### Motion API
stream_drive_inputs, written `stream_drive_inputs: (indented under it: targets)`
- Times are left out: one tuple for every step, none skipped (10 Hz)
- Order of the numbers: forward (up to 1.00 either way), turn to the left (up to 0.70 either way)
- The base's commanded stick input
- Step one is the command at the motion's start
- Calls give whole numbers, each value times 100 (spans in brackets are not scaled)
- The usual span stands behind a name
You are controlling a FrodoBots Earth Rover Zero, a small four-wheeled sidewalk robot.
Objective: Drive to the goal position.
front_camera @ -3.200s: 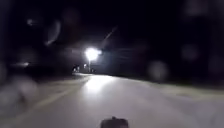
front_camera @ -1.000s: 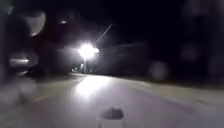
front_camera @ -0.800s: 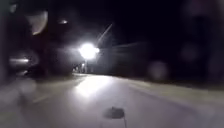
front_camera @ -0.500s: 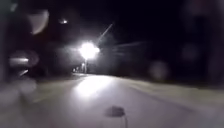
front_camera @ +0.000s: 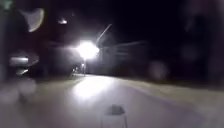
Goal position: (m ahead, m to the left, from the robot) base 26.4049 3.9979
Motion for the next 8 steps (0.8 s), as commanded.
stream_drive_inputs:
  targets:
    - [100,4]
    - [100,4]
    - [100,3]
    - [100,4]
    - [100,4]
    - [100,4]
    - [100,4]
    - [100,5]
